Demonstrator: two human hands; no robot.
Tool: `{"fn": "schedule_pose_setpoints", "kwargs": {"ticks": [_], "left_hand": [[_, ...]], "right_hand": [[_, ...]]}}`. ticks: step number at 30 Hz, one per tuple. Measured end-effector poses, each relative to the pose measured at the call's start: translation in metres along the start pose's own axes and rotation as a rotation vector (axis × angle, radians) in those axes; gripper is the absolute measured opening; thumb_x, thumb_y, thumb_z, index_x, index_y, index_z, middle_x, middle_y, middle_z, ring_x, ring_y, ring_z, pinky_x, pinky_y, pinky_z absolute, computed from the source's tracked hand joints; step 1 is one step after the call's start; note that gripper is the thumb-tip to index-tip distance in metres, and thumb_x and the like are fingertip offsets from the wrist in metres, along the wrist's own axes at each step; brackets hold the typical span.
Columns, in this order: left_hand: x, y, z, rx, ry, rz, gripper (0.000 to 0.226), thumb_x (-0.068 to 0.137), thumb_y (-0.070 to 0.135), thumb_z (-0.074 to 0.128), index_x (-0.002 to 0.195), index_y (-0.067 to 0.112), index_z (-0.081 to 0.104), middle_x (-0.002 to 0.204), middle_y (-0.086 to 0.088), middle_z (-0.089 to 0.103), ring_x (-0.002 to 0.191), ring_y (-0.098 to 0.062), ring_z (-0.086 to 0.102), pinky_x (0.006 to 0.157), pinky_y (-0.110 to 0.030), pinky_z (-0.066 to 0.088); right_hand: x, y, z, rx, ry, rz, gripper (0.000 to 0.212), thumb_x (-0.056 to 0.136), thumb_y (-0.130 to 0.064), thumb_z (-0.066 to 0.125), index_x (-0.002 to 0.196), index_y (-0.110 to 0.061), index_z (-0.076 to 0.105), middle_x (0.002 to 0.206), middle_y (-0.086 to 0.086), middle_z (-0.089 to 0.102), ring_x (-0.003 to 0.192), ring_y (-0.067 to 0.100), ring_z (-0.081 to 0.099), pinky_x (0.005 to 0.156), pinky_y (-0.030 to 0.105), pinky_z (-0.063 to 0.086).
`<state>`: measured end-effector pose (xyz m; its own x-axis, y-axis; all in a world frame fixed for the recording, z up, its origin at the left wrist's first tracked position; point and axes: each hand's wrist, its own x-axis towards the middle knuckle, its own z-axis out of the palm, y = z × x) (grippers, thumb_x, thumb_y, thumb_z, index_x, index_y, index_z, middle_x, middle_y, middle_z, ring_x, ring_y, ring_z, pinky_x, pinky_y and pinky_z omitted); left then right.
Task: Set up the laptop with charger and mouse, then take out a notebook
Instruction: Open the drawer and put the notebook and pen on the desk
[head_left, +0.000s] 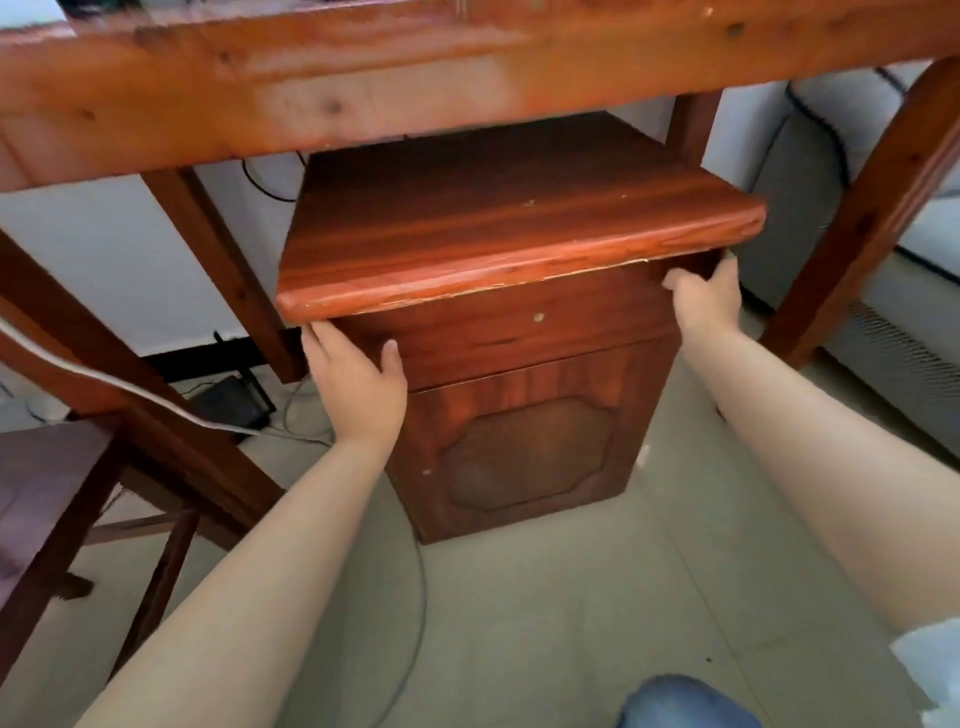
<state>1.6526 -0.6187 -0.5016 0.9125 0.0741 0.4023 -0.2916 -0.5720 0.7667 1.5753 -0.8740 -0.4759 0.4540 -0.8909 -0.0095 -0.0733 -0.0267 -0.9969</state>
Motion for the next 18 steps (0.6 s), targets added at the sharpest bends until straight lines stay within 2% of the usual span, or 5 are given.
{"fn": "schedule_pose_setpoints", "kwargs": {"ticks": [6,9,11,15,18], "left_hand": [[0.0,0.013,-0.003,-0.108,-0.028,-0.103,0.067,0.09,0.012,0.059,0.142,0.001,0.019,0.149,-0.016,0.031,0.136,-0.029,0.032,0.114,-0.038,0.028],[-0.002,0.019,0.0,-0.125,0.017,-0.164,0.06,0.087,0.011,0.062,0.136,-0.002,0.029,0.141,-0.02,0.039,0.13,-0.033,0.038,0.11,-0.044,0.035],[-0.003,0.023,0.002,-0.129,0.059,-0.211,0.059,0.084,0.01,0.066,0.131,-0.004,0.034,0.137,-0.021,0.041,0.127,-0.034,0.041,0.108,-0.045,0.037],[-0.002,0.028,0.0,-0.179,0.103,-0.272,0.062,0.079,0.012,0.072,0.129,0.0,0.038,0.137,-0.021,0.038,0.128,-0.035,0.036,0.108,-0.043,0.033],[-0.008,0.026,-0.005,-0.159,0.101,-0.319,0.075,0.076,0.018,0.075,0.136,0.003,0.031,0.139,-0.02,0.031,0.132,-0.034,0.024,0.109,-0.044,0.029]], "right_hand": [[-0.003,-0.004,0.001,-0.013,0.009,-0.043,0.062,0.08,0.002,0.049,0.138,-0.015,0.033,0.139,0.01,0.044,0.125,0.029,0.044,0.106,0.039,0.037],[-0.001,-0.002,-0.002,-0.046,0.008,-0.062,0.059,0.075,0.004,0.047,0.131,-0.01,0.042,0.131,0.015,0.05,0.117,0.035,0.05,0.104,0.048,0.042],[0.001,0.0,-0.004,-0.045,0.012,-0.059,0.058,0.073,0.005,0.048,0.13,-0.006,0.043,0.131,0.015,0.048,0.116,0.036,0.05,0.102,0.05,0.043],[0.005,0.002,-0.008,0.017,0.05,-0.044,0.054,0.077,0.0,0.052,0.129,0.0,0.042,0.134,0.017,0.039,0.12,0.033,0.045,0.105,0.045,0.039],[0.001,0.002,-0.014,0.066,0.147,-0.038,0.04,0.084,-0.016,0.052,0.121,0.001,0.049,0.124,0.014,0.043,0.113,0.028,0.046,0.097,0.036,0.037]]}}
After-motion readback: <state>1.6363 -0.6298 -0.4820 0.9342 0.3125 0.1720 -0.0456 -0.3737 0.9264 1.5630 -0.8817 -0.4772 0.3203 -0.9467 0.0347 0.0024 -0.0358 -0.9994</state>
